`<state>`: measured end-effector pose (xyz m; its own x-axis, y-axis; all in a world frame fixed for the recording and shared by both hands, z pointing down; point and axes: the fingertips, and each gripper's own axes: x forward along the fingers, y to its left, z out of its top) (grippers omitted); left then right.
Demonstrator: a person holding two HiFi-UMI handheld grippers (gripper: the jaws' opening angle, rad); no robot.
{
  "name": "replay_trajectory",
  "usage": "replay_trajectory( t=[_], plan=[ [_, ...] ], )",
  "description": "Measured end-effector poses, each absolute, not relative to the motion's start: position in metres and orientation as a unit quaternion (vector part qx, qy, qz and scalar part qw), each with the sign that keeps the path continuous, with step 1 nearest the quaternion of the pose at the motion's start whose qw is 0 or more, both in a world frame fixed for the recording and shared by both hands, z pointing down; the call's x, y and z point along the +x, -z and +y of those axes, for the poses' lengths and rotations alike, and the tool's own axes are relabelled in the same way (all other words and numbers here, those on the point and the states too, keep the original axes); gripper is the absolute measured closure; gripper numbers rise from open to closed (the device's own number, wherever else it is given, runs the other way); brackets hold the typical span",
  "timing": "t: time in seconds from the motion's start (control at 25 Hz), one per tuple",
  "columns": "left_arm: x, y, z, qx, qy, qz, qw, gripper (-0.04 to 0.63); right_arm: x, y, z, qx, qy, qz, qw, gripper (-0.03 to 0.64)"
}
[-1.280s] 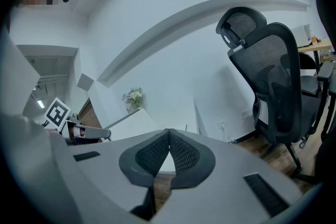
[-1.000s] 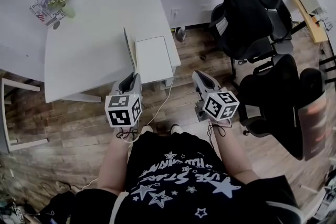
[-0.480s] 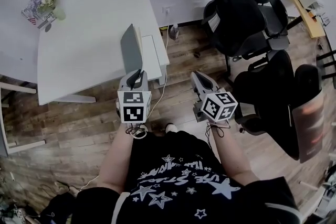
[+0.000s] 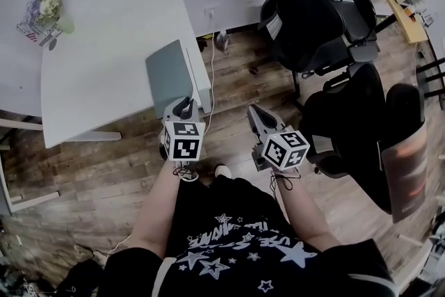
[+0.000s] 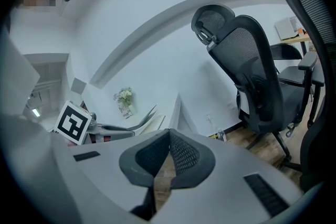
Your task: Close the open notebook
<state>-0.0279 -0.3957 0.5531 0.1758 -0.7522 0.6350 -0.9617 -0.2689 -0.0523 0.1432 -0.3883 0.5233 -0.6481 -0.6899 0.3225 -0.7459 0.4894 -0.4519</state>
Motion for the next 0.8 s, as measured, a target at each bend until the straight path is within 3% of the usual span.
replay_trajectory(
  t=[0.44,0.8],
  plan=[
    [-0.012,-0.585,-0.407,0.730,-0.301,-0.578,0.205,0.531,0.153,-0.545,-0.392,0.397,-0.301,-0.864,0.072,0.615],
    [-0.004,-0.594,-0.407,0.738,-0.306,-0.562,0.216,0.485,0.162,-0.544,-0.391,0.406,-0.302,-0.860,0.070,0.615]
  ],
)
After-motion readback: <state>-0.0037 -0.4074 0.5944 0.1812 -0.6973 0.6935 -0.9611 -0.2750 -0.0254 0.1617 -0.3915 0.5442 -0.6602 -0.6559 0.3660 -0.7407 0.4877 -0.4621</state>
